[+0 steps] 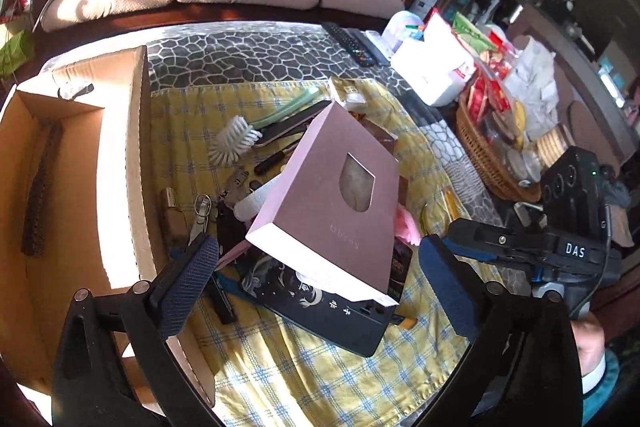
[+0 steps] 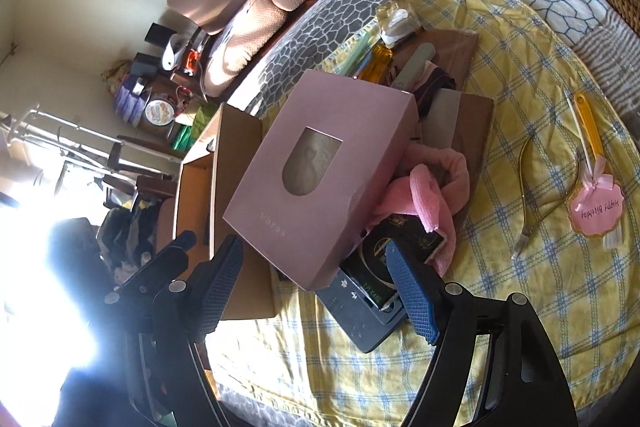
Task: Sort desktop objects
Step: 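Carry the pink Ubras box with the right gripper over the cardboard box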
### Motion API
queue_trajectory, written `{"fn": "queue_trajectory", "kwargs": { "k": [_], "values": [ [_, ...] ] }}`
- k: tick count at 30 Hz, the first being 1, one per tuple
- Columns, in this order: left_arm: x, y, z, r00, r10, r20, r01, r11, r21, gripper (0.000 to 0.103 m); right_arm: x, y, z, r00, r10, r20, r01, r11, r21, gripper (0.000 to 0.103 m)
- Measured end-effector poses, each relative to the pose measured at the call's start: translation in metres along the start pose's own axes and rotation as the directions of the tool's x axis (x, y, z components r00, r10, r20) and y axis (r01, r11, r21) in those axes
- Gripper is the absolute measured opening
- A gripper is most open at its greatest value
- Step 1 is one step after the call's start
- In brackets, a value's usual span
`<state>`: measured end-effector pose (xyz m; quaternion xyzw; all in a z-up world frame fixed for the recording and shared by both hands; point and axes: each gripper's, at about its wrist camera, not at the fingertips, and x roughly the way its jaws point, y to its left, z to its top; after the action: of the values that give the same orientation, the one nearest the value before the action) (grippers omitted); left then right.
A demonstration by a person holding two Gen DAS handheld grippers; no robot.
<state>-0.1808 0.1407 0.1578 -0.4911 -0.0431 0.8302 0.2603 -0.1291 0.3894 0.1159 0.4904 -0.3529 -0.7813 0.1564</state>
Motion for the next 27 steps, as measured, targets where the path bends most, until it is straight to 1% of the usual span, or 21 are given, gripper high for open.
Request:
{"fn": "queue_trajectory", "kwargs": {
  "k": [5, 9, 11, 12, 15, 18, 21, 22, 23, 24, 25, 26, 27],
  "values": [
    [0.017, -0.004, 0.011, 0.999, 0.029, -0.020, -0.028, 0.999, 0.029, 0.103, 0.014, -0.012, 0.014, 1.000, -0.011, -0.012, 0.011, 1.000, 0.024, 0.078],
    [0.032, -0.005, 0.019, 0.997, 0.067, -0.040, -0.064, 0.996, 0.062, 0.103, 0.026, -0.016, 0.019, 0.998, 0.052, -0.019, -0.051, 0.997, 0.059, 0.077],
    [0.040, -0.005, 0.022, 0.996, 0.073, -0.059, -0.068, 0.995, 0.075, 0.102, 0.034, -0.018, 0.019, 0.997, 0.075, -0.027, -0.072, 0.994, 0.080, 0.077],
    [0.044, -0.004, 0.023, 0.995, 0.075, -0.067, -0.070, 0.994, 0.080, 0.102, 0.038, -0.019, 0.020, 0.997, 0.074, -0.030, -0.071, 0.994, 0.087, 0.074],
    [0.050, -0.004, 0.023, 0.993, 0.095, -0.075, -0.088, 0.991, 0.098, 0.102, 0.045, -0.024, 0.021, 0.997, 0.062, -0.035, -0.058, 0.994, 0.098, 0.071],
    [0.056, -0.005, 0.022, 0.991, 0.108, -0.085, -0.097, 0.988, 0.117, 0.102, 0.049, -0.028, 0.022, 0.997, 0.061, -0.039, -0.057, 0.993, 0.104, 0.071],
    [0.062, -0.006, 0.022, 0.987, 0.127, -0.096, -0.114, 0.984, 0.135, 0.098, 0.052, -0.031, 0.024, 0.997, 0.060, -0.042, -0.055, 0.993, 0.105, 0.071],
    [0.065, -0.005, 0.022, 0.987, 0.127, -0.101, -0.113, 0.984, 0.137, 0.098, 0.054, -0.031, 0.024, 0.997, 0.059, -0.041, -0.054, 0.993, 0.103, 0.071],
    [0.066, -0.006, 0.022, 0.987, 0.125, -0.102, -0.110, 0.984, 0.138, 0.096, 0.055, -0.032, 0.024, 0.997, 0.057, -0.043, -0.052, 0.994, 0.101, 0.071],
    [0.067, -0.006, 0.021, 0.987, 0.123, -0.105, -0.108, 0.984, 0.141, 0.088, 0.056, -0.032, 0.025, 0.997, 0.057, -0.044, -0.053, 0.994, 0.100, 0.071],
    [0.069, -0.006, 0.021, 0.986, 0.120, -0.111, -0.104, 0.984, 0.145, 0.084, 0.057, -0.033, 0.025, 0.997, 0.058, -0.044, -0.053, 0.994, 0.099, 0.071],
    [0.071, -0.006, 0.020, 0.986, 0.118, -0.121, -0.099, 0.984, 0.151, 0.074, 0.057, -0.032, 0.024, 0.997, 0.058, -0.043, -0.054, 0.994, 0.098, 0.070],
    [0.074, -0.007, 0.019, 0.985, 0.110, -0.130, -0.089, 0.984, 0.157, 0.070, 0.058, -0.033, 0.025, 0.997, 0.058, -0.044, -0.053, 0.994, 0.096, 0.067]
  ]
}}
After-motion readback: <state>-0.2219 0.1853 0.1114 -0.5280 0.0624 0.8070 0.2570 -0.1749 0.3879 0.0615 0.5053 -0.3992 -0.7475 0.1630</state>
